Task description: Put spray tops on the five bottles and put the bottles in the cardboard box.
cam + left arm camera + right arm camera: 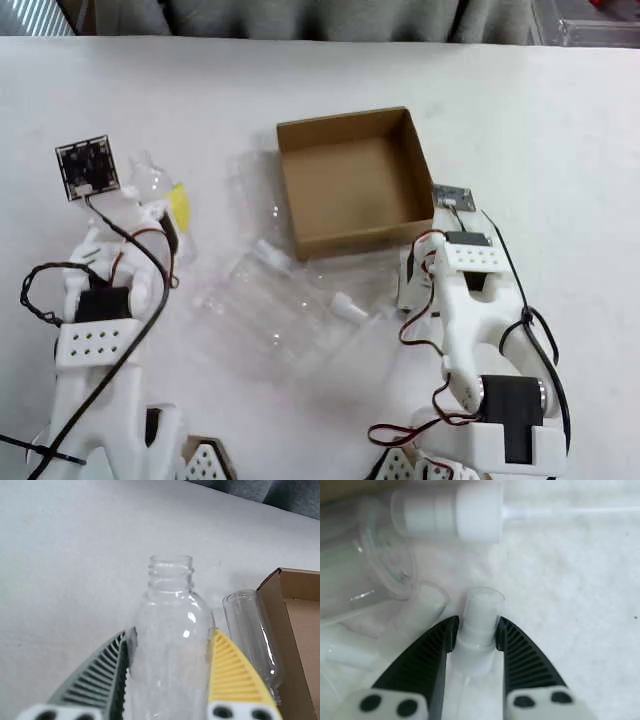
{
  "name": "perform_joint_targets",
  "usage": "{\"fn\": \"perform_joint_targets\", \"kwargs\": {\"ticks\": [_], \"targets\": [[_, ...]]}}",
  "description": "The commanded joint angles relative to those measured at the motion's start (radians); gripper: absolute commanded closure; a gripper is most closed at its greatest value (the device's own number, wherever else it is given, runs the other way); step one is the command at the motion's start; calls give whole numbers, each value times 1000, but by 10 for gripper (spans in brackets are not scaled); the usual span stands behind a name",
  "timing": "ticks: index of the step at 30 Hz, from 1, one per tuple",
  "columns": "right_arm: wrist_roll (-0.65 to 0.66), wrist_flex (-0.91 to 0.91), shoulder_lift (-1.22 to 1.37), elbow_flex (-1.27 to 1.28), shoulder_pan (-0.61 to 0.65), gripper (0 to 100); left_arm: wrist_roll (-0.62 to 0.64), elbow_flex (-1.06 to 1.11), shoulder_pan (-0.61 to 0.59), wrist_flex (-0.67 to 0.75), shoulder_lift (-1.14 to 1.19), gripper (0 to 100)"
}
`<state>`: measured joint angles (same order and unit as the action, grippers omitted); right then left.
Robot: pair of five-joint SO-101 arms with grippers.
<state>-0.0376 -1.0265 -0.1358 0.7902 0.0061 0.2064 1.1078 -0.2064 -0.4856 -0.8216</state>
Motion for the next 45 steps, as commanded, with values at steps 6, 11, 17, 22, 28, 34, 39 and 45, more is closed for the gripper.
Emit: {"fn": "perform_joint_targets", "kwargs": {"ticks": [6,11,17,22,28,34,39,45], "targets": [[81,-260,-125,-166,-35,981,17,-12,15,17,-44,979],[89,-332,-300,-232,-38,981,12,-94,36,-135,-124,979],[92,-326,-513,-292,-31,981,18,-31,150,-186,-404,979],[86,-222,-625,-388,-8,981,18,25,298,-170,-598,979],[86,-4,-730,-442,53,981,17,34,401,-129,-650,979],[86,194,-888,-445,153,981,-8,132,512,-123,-656,979],[86,337,-961,-445,314,981,-124,176,541,-123,-657,980],[94,627,-863,-446,486,981,-138,192,541,-123,-661,980]]}}
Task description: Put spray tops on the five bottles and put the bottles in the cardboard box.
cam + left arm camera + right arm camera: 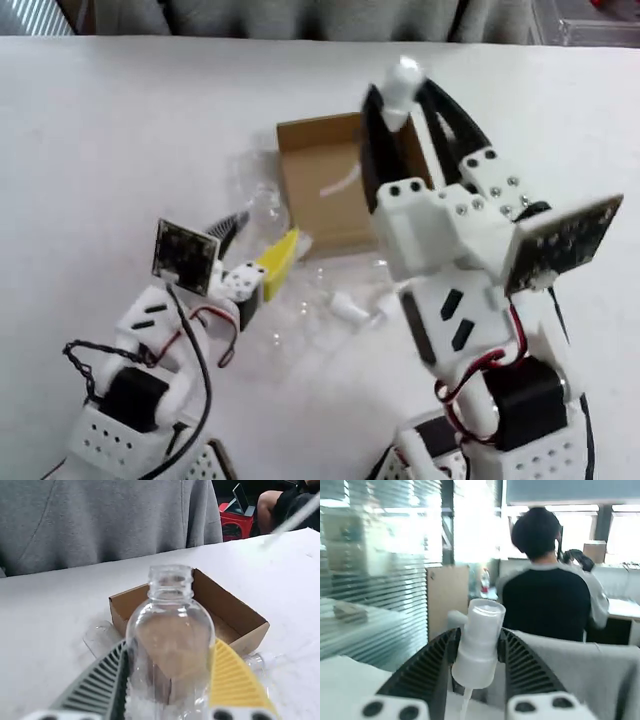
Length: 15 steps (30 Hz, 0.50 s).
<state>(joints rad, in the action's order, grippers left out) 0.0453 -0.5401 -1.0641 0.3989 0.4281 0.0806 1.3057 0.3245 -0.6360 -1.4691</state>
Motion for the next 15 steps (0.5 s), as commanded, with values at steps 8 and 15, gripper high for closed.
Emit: {"fn": "perform_joint_targets", "kwargs": {"ticks": [8,15], "targets": [[11,228,160,-55,125,982,-12,167,-1,28,-328,980],[11,225,194,-55,166,982,-12,199,-1,40,-337,980]]}}
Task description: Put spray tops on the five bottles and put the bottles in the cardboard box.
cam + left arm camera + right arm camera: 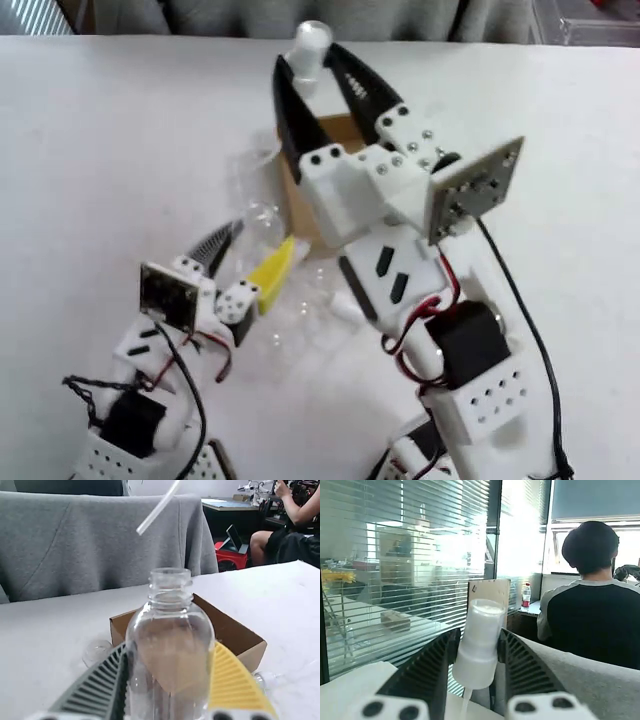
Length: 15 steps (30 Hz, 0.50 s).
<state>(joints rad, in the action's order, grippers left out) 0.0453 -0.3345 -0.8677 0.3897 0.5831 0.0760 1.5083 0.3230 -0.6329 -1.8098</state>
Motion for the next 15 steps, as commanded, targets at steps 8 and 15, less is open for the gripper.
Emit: {"fn": "perform_joint_targets", "kwargs": {"ticks": [8,15], "targets": [[12,-88,-35,-46,5,981,-9,98,-84,207,2,980],[12,-91,-36,-40,4,981,-9,107,-90,224,2,980]]}}
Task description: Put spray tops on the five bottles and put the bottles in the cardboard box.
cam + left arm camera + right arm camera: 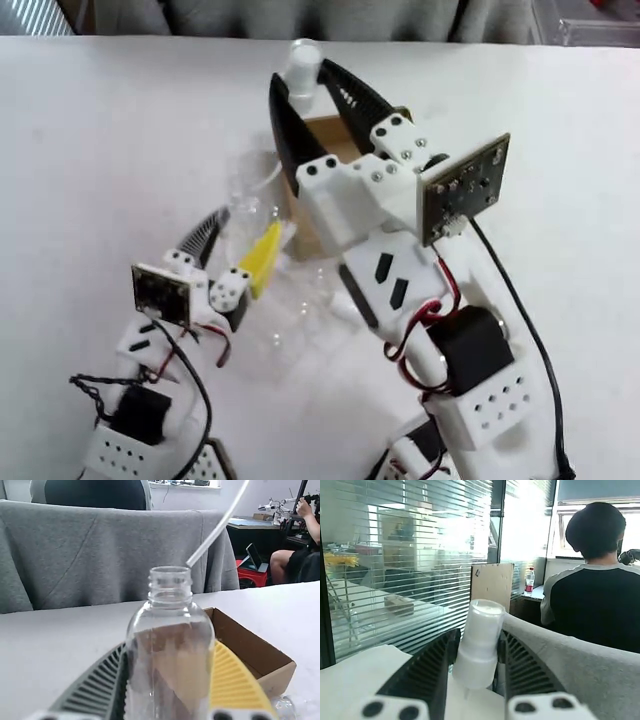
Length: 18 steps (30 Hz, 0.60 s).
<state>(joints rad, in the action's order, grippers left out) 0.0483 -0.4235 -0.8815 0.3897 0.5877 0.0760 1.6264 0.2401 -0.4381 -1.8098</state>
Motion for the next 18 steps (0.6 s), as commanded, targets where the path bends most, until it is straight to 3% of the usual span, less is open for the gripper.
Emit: {"fn": "perform_joint_targets", "kwargs": {"ticks": [1,18], "targets": [[9,-2,-22,-40,-1,981,-9,-11,-7,29,2,980],[9,30,51,-87,7,981,-9,-9,-7,29,2,980]]}}
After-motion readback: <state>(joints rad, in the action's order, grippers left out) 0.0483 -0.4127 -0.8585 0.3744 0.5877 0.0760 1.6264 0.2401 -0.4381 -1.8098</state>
